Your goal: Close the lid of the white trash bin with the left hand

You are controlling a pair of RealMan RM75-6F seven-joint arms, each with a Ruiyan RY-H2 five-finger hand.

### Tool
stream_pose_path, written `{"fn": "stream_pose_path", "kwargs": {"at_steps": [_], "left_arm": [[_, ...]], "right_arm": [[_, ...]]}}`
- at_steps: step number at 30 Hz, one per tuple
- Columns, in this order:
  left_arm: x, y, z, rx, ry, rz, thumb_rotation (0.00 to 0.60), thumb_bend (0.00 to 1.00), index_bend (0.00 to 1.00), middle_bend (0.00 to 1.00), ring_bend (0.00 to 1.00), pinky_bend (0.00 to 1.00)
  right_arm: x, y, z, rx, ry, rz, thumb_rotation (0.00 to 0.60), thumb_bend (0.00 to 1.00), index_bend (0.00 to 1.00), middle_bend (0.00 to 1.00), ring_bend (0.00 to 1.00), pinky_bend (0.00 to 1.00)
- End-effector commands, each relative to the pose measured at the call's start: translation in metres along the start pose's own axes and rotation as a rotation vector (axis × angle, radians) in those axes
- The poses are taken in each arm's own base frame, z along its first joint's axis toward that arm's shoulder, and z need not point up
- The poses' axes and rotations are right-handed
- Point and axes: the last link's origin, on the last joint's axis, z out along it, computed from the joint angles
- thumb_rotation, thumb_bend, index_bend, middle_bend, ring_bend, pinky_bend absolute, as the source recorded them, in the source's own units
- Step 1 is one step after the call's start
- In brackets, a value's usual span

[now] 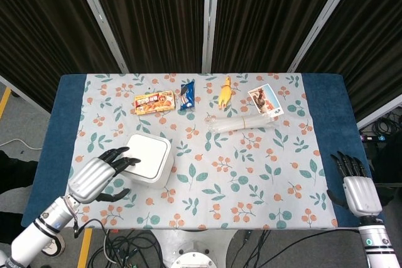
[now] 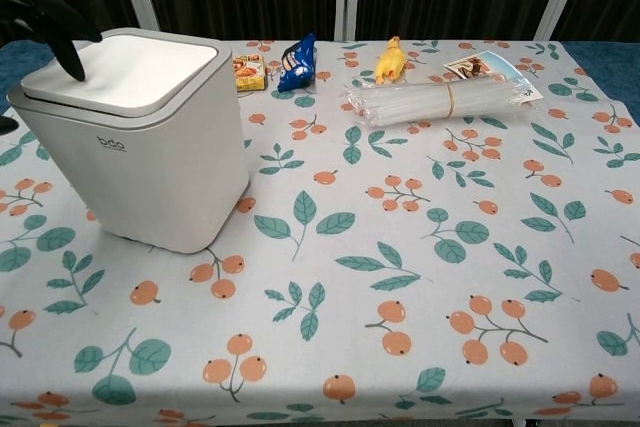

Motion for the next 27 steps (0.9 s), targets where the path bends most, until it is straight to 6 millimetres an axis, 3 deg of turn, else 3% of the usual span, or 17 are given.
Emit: {"fn": "stream_pose_path", "kwargs": {"at_steps": [1, 18, 27], "left_arm": [[-0.003, 0.000, 0.000, -0.002, -0.001, 0.002, 0.492, 0.32, 0.19, 0.30, 0.07, 0.18], [-0.021, -0.002, 0.002, 0.005, -0.027, 0.014, 0.486, 0.33, 0.19, 0.30, 0.07, 0.17], [0.000, -0.003, -0.003, 0.011, 0.065, 0.025, 0.484, 0.33, 0.19, 0.29, 0.07, 0.17]], "right_arm": [[0.000, 0.001, 0.000, -0.002, 0.000, 0.001, 0.600, 0.18, 0.00, 0.00, 0.00, 0.00], [-0.002, 0.001, 0.000, -0.003, -0.001, 0.006, 0.600, 0.19, 0.00, 0.00, 0.00, 0.00], [-0.001, 0.002, 0.000, -0.004, 0.005, 0.007, 0.600, 0.19, 0.00, 0.00, 0.00, 0.00]]}}
